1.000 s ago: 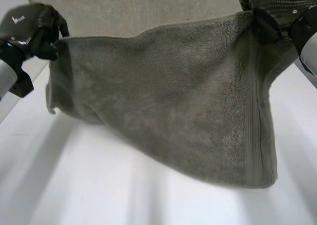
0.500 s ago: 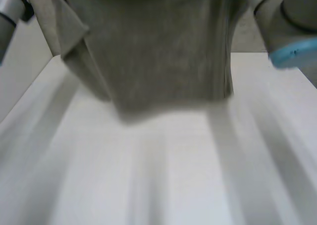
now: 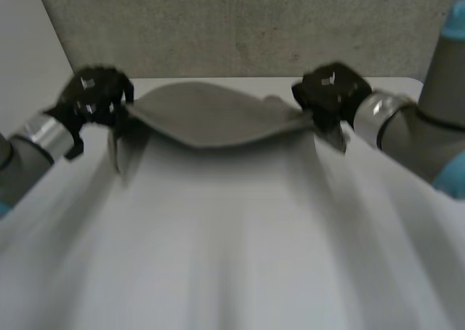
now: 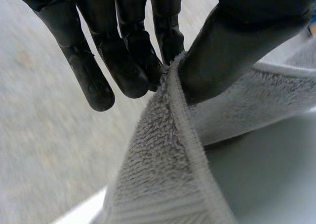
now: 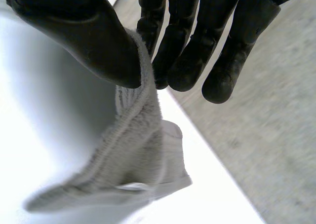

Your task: Fold the towel.

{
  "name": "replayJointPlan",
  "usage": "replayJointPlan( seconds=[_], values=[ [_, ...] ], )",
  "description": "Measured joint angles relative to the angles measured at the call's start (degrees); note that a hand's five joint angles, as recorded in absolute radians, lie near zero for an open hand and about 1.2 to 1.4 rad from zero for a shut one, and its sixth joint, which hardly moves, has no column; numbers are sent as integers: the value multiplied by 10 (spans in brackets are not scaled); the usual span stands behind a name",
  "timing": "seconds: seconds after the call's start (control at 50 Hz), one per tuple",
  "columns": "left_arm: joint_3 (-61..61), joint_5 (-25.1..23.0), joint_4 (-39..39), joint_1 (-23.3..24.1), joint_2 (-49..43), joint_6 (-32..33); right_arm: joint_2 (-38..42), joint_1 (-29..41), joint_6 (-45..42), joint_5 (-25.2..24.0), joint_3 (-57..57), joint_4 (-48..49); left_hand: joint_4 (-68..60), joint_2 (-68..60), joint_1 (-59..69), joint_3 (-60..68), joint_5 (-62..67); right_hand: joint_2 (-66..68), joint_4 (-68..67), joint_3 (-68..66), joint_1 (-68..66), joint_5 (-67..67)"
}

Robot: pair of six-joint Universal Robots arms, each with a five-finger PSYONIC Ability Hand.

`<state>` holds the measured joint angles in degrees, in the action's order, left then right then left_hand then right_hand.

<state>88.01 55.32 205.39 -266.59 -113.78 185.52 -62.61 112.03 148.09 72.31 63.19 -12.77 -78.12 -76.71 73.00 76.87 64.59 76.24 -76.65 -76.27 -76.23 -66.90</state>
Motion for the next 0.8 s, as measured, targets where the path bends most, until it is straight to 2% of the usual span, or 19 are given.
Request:
replayJointPlan(
  seconds=[0.14, 0.2, 0.26, 0.46, 0.64, 0.74, 0.76, 0.8],
  values=[
    [105, -10, 22, -9, -19, 145, -64, -29, -16, -3, 190, 89, 1, 2, -1, -2, 1, 0, 0, 0, 0, 0],
    [120, -6, 31, -14, -33, 184, -85, -51, -14, -4, 254, 123, 115, 102, -61, -102, -74, 0, 0, 0, 0, 0],
    [122, -2, 37, -19, -49, 204, -98, -67, -10, -5, 295, 149, 286, 275, -236, -271, -257, 0, 0, 0, 0, 0],
    [110, 33, 59, -22, -90, 211, -105, -81, -4, -6, 345, 186, 362, 349, -320, -347, -343, 0, 0, 0, 0, 0],
    [110, 79, 77, -23, -87, 208, -115, -86, 3, 2, 356, 207, 375, 362, -333, -360, -357, 0, 0, 0, 0, 0],
    [117, 87, 75, -27, -74, 208, -122, -102, 18, 12, 361, 228, 356, 342, -308, -342, -329, 0, 0, 0, 0, 0],
    [120, 87, 74, -28, -69, 208, -123, -107, 23, 15, 361, 232, 309, 285, -252, -287, -280, 0, 0, 0, 0, 0],
    [124, 87, 72, -30, -58, 207, -125, -113, 33, 20, 362, 239, 105, 90, -63, -95, -83, 0, 0, 0, 0, 0]
  ],
)
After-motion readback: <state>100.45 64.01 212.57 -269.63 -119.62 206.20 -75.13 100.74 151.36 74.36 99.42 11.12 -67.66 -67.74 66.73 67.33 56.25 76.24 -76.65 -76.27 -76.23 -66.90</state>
